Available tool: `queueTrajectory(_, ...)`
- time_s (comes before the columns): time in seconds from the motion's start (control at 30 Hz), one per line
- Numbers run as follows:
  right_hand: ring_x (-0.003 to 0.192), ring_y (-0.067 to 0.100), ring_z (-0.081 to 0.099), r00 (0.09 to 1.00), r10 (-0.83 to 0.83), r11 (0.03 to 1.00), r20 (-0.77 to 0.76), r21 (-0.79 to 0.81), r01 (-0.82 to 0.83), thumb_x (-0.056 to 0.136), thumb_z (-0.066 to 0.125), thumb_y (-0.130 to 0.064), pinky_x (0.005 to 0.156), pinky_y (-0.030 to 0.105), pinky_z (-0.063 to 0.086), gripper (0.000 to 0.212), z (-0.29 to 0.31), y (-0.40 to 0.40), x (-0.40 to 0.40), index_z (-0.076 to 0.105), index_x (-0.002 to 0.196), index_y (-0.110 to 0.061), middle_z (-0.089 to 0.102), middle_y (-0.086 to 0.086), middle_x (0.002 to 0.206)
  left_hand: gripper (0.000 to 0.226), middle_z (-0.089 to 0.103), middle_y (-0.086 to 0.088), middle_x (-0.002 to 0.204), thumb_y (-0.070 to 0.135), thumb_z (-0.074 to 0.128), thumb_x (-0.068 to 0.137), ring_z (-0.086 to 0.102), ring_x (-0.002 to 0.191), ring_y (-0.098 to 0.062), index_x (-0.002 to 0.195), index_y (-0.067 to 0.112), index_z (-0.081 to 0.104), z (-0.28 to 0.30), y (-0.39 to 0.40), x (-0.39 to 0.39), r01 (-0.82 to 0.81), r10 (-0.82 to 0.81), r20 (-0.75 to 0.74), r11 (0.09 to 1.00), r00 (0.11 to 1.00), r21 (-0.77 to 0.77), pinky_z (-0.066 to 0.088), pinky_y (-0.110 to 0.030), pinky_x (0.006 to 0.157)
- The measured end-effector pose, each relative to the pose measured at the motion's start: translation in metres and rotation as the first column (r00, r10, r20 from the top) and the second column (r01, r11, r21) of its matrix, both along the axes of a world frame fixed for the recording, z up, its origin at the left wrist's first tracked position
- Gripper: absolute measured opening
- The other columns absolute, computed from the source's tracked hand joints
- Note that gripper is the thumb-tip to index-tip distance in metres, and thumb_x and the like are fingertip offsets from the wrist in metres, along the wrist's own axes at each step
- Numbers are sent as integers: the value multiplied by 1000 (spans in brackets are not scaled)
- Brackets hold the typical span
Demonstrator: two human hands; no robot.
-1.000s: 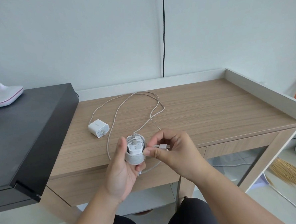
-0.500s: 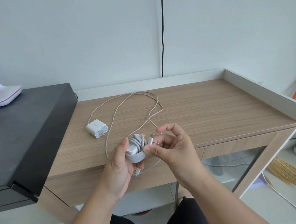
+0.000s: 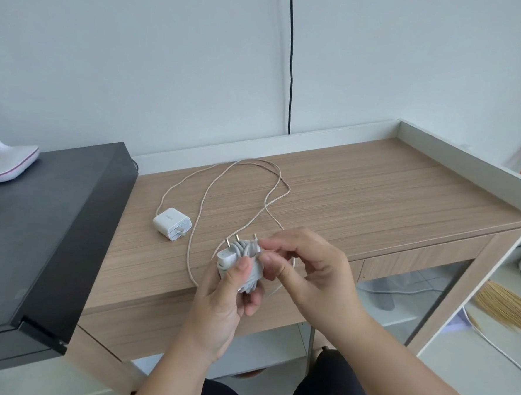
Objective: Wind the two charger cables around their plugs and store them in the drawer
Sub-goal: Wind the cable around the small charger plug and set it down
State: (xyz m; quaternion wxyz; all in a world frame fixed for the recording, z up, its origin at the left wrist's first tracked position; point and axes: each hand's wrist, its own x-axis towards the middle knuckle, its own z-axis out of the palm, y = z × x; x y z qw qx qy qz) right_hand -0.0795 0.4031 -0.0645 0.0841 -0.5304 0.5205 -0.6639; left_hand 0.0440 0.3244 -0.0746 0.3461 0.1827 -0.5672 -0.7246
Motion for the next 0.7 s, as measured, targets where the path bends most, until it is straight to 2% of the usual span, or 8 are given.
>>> queueTrajectory(0.1,75,13,66,946,-35,998,-323,-63,16,86,68,2,70,27,53,23,1,2,-9,72,107,-5,65,7,97,60,63,-6,74,63,79,58,47,51,-10,91,15,66,2,-2,2,38,-36,-22,995,999,91,32,-18,40)
queueTrajectory(0.17,75,16,64,865,-89,994,-494,-105,42,85,66,8,70,26,52,28,4,1,-14,71,110,-5,63,10,100,57,62,-6,73,62,79,59,46,49,-10,89,15,66,3,-3,2,78,-76,-22,991,997,112,29,-17,38)
queueTrajectory(0.27,75,20,60,721,-141,989,-679,-126,74,85,70,-1,69,29,49,23,12,-1,-25,73,107,-8,63,12,97,56,61,-8,74,62,79,60,42,48,-10,91,16,67,3,-3,4,101,-102,11,989,995,106,25,-16,36)
queueTrajectory(0.37,74,20,57,629,-102,995,-771,-90,51,88,70,-13,68,28,48,12,23,0,-34,74,97,-7,62,11,89,48,62,-8,75,60,77,62,41,48,-9,89,20,70,2,-3,4,73,-79,58,993,995,90,25,-16,36)
queueTrajectory(0.4,73,20,57,622,-80,997,-779,-72,38,88,69,-14,67,29,48,11,25,-1,-36,74,95,-6,62,11,88,47,63,-8,75,59,77,63,41,48,-9,89,20,70,3,-3,4,67,-72,65,994,995,85,25,-16,36)
queueTrajectory(0.47,73,20,61,669,-43,999,-742,-44,16,88,69,-13,65,31,51,9,28,-2,-37,73,93,-6,63,8,87,57,63,-8,76,64,76,62,41,49,-9,92,17,67,4,-4,4,60,-65,75,996,995,64,26,-16,37)
queueTrajectory(0.6,71,16,65,860,3,998,-510,-51,-34,84,73,-7,64,28,53,5,28,-3,-33,73,88,-5,69,4,81,60,63,-8,77,74,70,61,42,50,-10,88,21,69,6,1,1,69,-72,78,996,994,49,26,-17,37)
queueTrajectory(0.7,67,15,66,923,56,997,-381,-20,-69,82,75,-8,63,25,52,5,25,-3,-32,72,84,-4,70,3,77,63,63,-6,76,78,69,57,44,49,-8,86,22,72,8,5,-3,72,-75,31,992,997,102,26,-16,36)
